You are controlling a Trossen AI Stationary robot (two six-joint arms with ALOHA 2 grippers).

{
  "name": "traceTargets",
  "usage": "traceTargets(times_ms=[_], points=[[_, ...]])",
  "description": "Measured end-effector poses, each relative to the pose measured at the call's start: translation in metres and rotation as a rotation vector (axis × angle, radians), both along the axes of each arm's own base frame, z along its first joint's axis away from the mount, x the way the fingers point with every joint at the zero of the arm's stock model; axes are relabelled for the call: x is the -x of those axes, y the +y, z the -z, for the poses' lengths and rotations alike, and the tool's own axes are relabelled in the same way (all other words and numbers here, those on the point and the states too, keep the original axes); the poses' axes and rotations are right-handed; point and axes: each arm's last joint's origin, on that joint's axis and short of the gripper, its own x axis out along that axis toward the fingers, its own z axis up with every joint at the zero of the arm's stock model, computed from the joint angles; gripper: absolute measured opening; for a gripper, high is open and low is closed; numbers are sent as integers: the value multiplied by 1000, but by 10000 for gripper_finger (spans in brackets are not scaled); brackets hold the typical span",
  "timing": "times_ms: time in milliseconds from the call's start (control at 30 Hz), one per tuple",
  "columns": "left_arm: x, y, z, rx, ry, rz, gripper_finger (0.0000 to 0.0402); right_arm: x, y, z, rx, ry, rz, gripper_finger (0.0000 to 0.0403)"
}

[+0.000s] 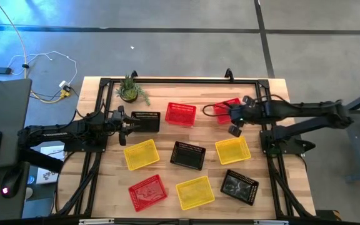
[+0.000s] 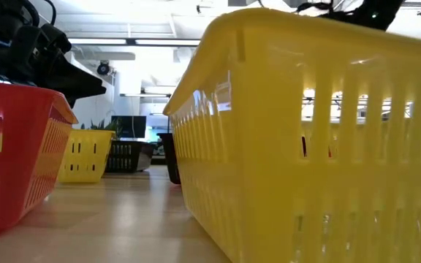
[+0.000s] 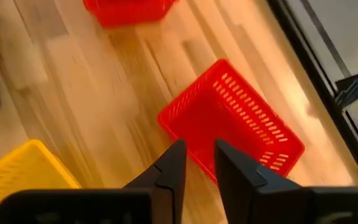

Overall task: Stack baskets by color
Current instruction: Stack the top right red bin on top of the top left red basket

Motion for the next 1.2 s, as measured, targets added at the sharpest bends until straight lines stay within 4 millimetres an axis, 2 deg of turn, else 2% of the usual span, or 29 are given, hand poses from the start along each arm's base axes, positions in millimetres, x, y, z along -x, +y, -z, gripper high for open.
traceTargets(times_ms=[133,267,733,1200], points=[[0,0,0,0,0,0,131,-13,0,7,-1,87,-64,112],[0,0,0,0,0,0,131,-23,-2,19,12,189,-136,125],[0,0,0,-7,2,-1,131,-48,-25,71,-57,502,-187,126],[0,0,0,-58,18,7,131,-55,-47,107,-106,650,-101,121]])
